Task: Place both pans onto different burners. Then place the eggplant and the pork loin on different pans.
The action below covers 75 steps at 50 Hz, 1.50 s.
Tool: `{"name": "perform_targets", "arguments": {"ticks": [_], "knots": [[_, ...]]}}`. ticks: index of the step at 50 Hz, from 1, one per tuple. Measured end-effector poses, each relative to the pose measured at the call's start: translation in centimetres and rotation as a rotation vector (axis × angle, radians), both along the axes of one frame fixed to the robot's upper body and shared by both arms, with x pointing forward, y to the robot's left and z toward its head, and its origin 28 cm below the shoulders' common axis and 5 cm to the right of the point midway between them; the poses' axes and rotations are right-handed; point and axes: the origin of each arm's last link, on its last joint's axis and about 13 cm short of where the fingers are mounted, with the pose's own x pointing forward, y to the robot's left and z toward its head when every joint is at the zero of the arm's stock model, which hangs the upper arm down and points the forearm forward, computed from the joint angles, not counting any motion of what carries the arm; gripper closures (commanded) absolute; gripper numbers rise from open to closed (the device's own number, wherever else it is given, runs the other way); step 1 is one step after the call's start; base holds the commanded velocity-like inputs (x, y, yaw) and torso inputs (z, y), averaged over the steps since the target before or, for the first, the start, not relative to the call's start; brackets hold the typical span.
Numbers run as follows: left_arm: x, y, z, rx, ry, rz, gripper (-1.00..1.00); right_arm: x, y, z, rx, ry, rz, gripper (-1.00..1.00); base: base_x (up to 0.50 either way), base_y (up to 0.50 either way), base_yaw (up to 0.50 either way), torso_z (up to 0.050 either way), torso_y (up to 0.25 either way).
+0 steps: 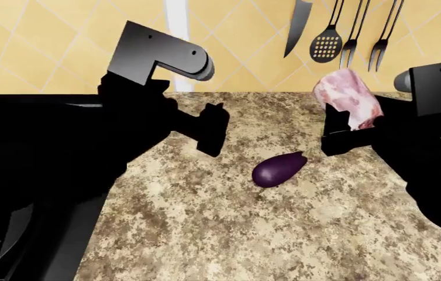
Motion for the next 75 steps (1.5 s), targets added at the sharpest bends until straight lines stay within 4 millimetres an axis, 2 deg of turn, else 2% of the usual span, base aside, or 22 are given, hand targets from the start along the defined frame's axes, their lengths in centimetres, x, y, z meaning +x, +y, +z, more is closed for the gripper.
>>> {"name": "perform_targets", "arguments": {"ticks": [35, 51, 75], "knots": [[0.5, -5.5, -2.8, 0.055, 0.076, -0.176, -1.00, -1.3, -0.9, 0.6, 0.005, -0.020, -0.070, 1.00, 0.00, 0.00, 0.00, 0.001, 0.001], [0.4, -7.3, -4.1, 0.077, 0.106, -0.225, -1.00, -1.5, -1.0, 0.5, 0.020, -0.015, -0.066, 1.00, 0.00, 0.00, 0.00, 0.001, 0.001], [2.3, -9.6, -7.0, 0.121, 0.177, -0.231, -1.00, -1.8, -1.7, -0.2, 0.034, 0.004, -0.075, 1.00, 0.00, 0.00, 0.00, 0.000, 0.001]]}}
